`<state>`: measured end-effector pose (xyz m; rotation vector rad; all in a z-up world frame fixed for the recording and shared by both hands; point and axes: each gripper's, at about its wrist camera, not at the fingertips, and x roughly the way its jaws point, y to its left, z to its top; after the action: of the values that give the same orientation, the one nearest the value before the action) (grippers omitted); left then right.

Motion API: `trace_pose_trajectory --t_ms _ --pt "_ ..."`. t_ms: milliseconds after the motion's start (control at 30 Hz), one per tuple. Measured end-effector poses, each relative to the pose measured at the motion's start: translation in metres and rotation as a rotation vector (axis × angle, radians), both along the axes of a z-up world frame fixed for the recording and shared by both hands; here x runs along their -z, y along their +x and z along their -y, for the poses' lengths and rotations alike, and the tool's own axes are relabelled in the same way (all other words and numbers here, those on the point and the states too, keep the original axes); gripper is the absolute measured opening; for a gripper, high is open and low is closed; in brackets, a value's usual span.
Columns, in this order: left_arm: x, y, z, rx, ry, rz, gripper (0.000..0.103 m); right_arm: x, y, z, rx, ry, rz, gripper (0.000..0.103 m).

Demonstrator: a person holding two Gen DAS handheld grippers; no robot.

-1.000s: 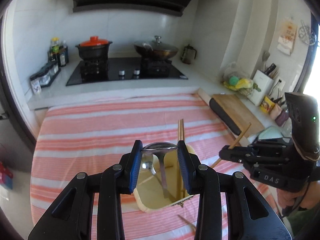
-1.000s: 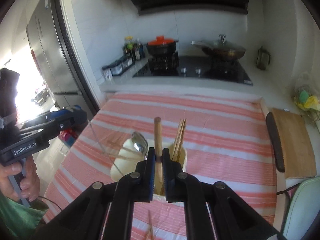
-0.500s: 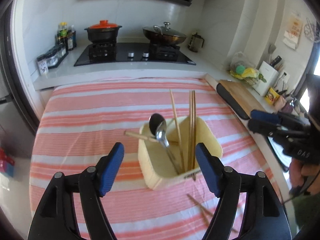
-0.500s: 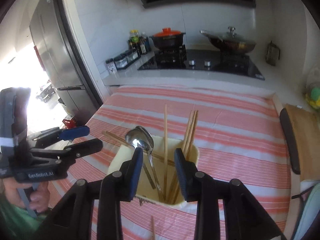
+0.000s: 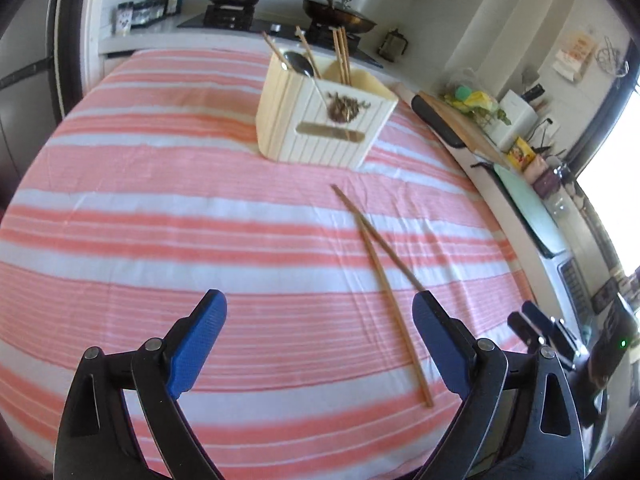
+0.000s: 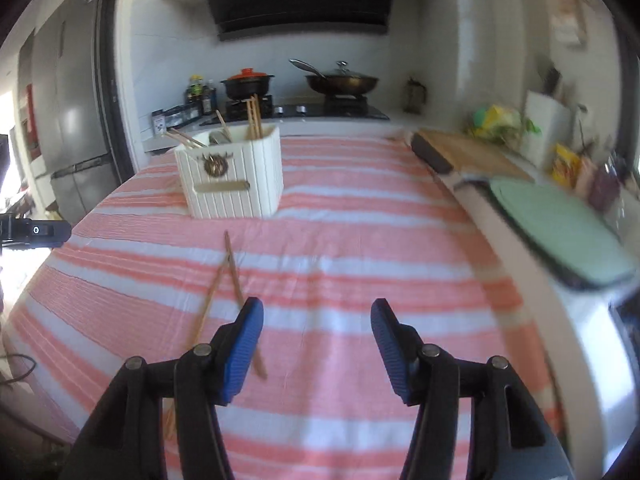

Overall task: Organize utensils
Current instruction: 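Move both open grippers back toward the two chopsticks on the cloth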

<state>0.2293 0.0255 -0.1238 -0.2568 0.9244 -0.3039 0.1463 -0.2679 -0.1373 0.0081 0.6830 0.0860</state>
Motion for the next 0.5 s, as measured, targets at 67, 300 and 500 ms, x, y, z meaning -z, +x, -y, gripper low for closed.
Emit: trace_pose_trajectory --t_ms 67,300,500 --pt "0.007 -0.003 0.015 0.018 0.035 -0.001 0.095 0.014 -0.012 -0.003 -0.029 0.007 -0.042 0.057" --pt "0.005 -0.009 0.032 -0.01 0.141 0.042 0.095 0.011 -0.029 0.003 -0.007 -0.006 0.0 0.057" --pt "0.003 -0.009 0.03 -0.067 0.239 0.068 0.095 0.021 -0.034 -0.001 -0.033 0.001 -0.003 0.057"
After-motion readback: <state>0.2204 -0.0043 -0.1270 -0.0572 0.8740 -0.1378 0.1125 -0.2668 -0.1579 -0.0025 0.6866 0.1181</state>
